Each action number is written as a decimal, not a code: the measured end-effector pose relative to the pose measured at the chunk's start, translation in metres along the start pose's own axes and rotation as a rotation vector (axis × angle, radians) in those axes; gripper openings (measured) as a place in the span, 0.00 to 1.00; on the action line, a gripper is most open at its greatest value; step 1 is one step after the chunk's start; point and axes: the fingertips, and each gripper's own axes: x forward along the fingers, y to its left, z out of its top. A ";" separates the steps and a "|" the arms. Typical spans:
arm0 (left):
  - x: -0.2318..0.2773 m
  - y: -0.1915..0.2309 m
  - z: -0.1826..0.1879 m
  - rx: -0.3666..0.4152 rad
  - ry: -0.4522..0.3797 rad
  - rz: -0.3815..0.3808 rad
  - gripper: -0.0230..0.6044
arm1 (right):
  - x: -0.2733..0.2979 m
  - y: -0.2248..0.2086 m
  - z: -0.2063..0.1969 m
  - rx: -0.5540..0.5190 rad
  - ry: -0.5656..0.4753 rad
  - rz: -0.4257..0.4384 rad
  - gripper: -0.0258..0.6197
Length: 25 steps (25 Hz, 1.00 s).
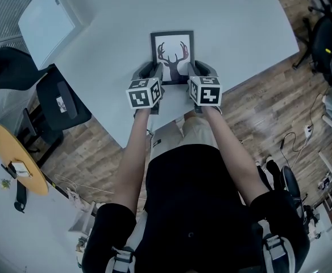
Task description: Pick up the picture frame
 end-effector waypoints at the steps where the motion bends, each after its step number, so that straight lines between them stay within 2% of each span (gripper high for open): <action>1: -0.002 0.000 0.000 -0.002 -0.002 -0.001 0.23 | 0.000 0.000 -0.001 0.003 0.003 -0.004 0.18; 10: -0.020 -0.001 -0.002 0.027 -0.028 -0.013 0.20 | -0.015 0.010 -0.006 0.020 -0.013 -0.021 0.17; 19: -0.062 -0.001 0.019 0.040 -0.114 -0.048 0.20 | -0.044 0.039 0.014 0.008 -0.097 -0.016 0.18; 25: -0.101 -0.002 0.044 0.049 -0.208 -0.068 0.18 | -0.075 0.065 0.039 -0.041 -0.186 -0.025 0.18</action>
